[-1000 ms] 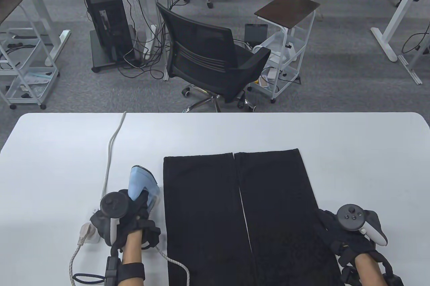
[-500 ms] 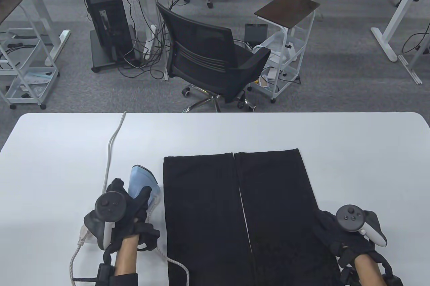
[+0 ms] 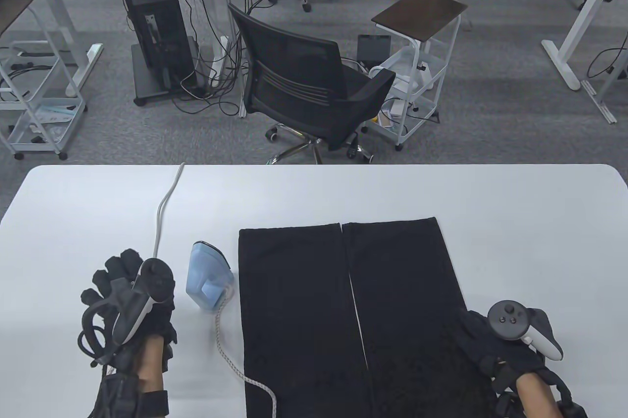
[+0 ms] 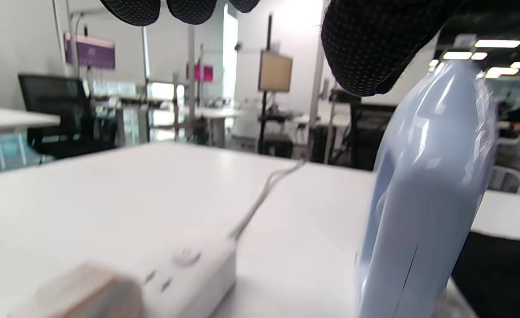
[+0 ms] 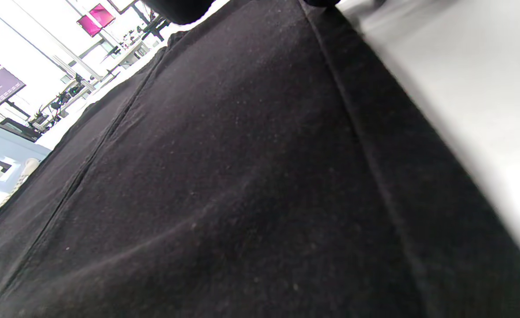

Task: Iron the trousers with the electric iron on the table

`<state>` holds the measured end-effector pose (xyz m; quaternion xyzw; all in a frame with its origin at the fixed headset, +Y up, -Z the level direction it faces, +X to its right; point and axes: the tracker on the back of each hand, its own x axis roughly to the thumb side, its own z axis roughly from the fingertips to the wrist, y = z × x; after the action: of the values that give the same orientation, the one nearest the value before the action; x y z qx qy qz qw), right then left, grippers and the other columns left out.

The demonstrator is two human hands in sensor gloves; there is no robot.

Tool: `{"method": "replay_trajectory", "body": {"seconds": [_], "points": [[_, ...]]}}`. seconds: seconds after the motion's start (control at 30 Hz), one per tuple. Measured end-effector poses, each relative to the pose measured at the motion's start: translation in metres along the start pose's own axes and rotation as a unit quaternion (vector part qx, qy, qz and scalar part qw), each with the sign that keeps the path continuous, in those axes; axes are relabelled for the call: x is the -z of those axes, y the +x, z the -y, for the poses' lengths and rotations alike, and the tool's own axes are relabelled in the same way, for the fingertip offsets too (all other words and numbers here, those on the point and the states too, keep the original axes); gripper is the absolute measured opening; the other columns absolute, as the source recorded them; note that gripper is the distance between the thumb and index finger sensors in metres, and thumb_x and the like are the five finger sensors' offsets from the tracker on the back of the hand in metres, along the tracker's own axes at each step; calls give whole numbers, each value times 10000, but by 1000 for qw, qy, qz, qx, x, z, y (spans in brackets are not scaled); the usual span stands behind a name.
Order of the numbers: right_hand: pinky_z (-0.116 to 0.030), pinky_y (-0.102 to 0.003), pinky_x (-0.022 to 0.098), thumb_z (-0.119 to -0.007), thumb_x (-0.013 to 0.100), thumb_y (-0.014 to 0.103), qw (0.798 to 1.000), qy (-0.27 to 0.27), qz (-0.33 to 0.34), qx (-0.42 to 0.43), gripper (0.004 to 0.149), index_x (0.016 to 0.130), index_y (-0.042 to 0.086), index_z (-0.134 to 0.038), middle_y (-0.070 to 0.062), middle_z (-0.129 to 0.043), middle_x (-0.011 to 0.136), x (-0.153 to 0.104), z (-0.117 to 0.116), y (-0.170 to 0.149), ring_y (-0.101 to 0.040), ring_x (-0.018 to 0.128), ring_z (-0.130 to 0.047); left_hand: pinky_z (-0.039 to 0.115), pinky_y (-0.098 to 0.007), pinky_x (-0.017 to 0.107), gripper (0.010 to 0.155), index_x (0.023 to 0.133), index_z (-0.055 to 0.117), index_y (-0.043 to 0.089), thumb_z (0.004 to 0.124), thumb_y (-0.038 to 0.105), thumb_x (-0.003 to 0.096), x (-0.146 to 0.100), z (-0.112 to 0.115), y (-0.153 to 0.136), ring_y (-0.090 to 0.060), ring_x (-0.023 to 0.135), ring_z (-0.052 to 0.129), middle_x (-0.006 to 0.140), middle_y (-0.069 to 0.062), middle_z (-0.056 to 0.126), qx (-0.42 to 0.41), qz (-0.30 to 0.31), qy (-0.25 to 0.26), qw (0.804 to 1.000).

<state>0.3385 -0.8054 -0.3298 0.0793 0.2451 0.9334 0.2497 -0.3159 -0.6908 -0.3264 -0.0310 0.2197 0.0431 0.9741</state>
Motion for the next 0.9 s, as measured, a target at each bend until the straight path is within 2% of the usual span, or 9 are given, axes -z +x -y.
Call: {"method": "replay_trajectory", "body": {"seconds": [0.07, 0.13, 0.33, 0.73, 0.9], "points": [[-408, -782, 625, -550, 653, 413, 1000, 2, 1, -2, 643, 1162, 122, -284, -336, -273, 1176, 0, -1, 1, -609, 1019, -302, 334, -855, 642, 958, 1195, 321, 11, 854, 513, 577, 6, 18, -9, -698, 1048, 344, 1219, -359, 284, 1, -15, -45, 999], [-407, -783, 625, -550, 654, 412, 1000, 3, 2, -3, 641, 1162, 124, -287, -334, -274, 1177, 0, -2, 2, -607, 1019, -296, 354, -852, 644, 904, 1192, 402, 46, 858, 520, 572, 11, 33, -15, -689, 1052, 367, 1223, -328, 362, 16, -22, -65, 997], [-405, -783, 625, -549, 653, 414, 1000, 5, 1, -9, 641, 1162, 126, -285, -336, -267, 1176, 1, -3, 4, -607, 1018, -288, 342, -849, 646, 906, 1199, 397, 71, 868, 515, 565, 19, 65, -30, -679, 1059, 346, 1229, -321, 347, 20, -49, -109, 993], [-402, -783, 625, -549, 653, 416, 1000, 5, 1, -9, 643, 1162, 127, -282, -335, -265, 1177, 0, -4, 5, -604, 1020, -285, 339, -850, 645, 933, 1201, 340, 139, 908, 489, 548, 24, 85, -34, -680, 1059, 333, 1240, -317, 264, 30, -42, -169, 984], [-401, -781, 626, -548, 654, 416, 1000, 5, 0, -4, 643, 1162, 126, -280, -332, -265, 1177, 0, -3, 5, -602, 1020, -283, 344, -852, 648, 898, 1195, 372, 162, 921, 462, 551, 28, 85, -38, -664, 1071, 345, 1248, -293, 297, 11, -54, -170, 984]]}}
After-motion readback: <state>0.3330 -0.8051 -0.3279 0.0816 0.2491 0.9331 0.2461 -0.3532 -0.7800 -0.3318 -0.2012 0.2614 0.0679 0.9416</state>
